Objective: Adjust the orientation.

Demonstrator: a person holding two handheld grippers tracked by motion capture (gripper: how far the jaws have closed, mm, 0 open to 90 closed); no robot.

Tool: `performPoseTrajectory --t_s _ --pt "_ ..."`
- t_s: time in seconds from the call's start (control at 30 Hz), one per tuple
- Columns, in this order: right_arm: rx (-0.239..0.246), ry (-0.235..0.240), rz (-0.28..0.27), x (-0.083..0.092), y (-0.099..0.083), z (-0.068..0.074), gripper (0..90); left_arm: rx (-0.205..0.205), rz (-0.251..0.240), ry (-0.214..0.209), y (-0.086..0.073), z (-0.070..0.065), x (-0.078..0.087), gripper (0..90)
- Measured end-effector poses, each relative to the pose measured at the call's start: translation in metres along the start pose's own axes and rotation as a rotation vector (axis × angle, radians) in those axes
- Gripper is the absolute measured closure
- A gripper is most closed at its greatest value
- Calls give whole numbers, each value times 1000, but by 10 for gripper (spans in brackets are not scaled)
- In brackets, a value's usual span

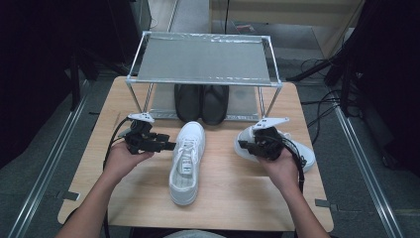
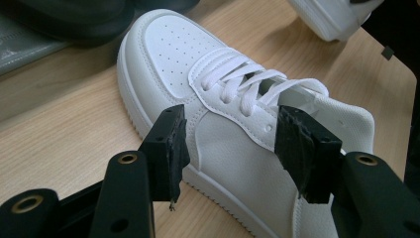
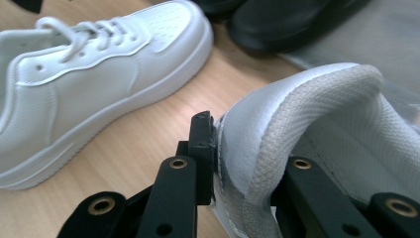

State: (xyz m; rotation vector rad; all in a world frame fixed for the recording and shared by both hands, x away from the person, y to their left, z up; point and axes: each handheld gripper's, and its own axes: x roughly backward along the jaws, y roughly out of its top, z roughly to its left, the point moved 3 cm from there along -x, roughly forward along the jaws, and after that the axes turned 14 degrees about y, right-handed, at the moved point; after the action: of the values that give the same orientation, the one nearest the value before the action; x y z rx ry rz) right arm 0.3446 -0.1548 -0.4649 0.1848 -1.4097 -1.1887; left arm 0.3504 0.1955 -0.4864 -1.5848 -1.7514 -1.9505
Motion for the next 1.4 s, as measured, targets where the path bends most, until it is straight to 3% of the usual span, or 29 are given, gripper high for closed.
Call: performPoseTrajectory --t_s 0.27,0.47,0.67,0.7,0.87,1.0,1.1,1.23,1.4 --pt "39 79 80 -30 -3 27 782 1 -5 -2 0 1 1 465" --pt "40 137 116 -49 -6 42 791 2 -4 -1 -1 2 0 464" --pt "24 151 131 -66 -18 47 794 -2 -25 -2 0 1 1 436" --pt "38 140 137 -69 -19 48 793 -1 -29 0 0 1 1 434" --pt "27 143 126 -68 -19 49 783 -1 -31 0 0 2 1 434" --pt "66 122 114 -67 -20 54 631 1 -31 4 0 3 1 429" --pt "110 100 129 -65 -22 60 601 -1 -32 3 0 3 1 425" --pt "71 104 59 -48 -18 55 572 -4 -31 2 0 2 1 426" --pt "53 90 -49 -14 -17 47 591 -7 -31 7 -1 3 1 425"
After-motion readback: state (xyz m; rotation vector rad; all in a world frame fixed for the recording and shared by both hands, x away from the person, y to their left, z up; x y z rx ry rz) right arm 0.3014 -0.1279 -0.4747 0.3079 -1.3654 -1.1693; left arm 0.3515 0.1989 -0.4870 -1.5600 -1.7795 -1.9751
